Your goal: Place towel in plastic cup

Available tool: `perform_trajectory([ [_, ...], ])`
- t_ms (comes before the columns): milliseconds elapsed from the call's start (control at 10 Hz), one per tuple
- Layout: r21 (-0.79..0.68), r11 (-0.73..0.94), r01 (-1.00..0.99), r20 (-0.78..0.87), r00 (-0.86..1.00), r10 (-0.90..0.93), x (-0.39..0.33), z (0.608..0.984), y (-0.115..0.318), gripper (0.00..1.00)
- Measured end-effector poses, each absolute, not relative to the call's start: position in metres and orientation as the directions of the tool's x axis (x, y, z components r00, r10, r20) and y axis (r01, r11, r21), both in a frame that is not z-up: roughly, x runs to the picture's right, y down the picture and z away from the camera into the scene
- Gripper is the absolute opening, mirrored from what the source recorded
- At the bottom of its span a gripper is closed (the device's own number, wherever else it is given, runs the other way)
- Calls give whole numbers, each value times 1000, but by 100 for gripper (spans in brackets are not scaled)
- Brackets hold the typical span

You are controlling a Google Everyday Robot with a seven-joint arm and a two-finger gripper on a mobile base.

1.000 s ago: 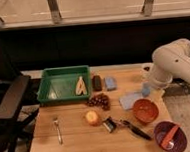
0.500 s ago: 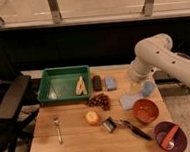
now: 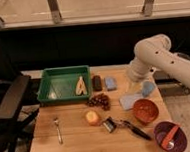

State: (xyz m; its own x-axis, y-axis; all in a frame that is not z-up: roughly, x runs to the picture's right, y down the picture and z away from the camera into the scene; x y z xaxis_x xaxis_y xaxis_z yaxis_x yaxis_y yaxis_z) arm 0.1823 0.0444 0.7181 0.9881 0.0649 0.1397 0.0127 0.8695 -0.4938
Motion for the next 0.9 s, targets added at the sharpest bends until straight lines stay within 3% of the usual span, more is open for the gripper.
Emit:
perform_trajectory([
  [500,-450,801,-395,-176,918,354,206,778,57,65],
  [900,-430,738,-520,-317,852,416,232,818,75,65],
])
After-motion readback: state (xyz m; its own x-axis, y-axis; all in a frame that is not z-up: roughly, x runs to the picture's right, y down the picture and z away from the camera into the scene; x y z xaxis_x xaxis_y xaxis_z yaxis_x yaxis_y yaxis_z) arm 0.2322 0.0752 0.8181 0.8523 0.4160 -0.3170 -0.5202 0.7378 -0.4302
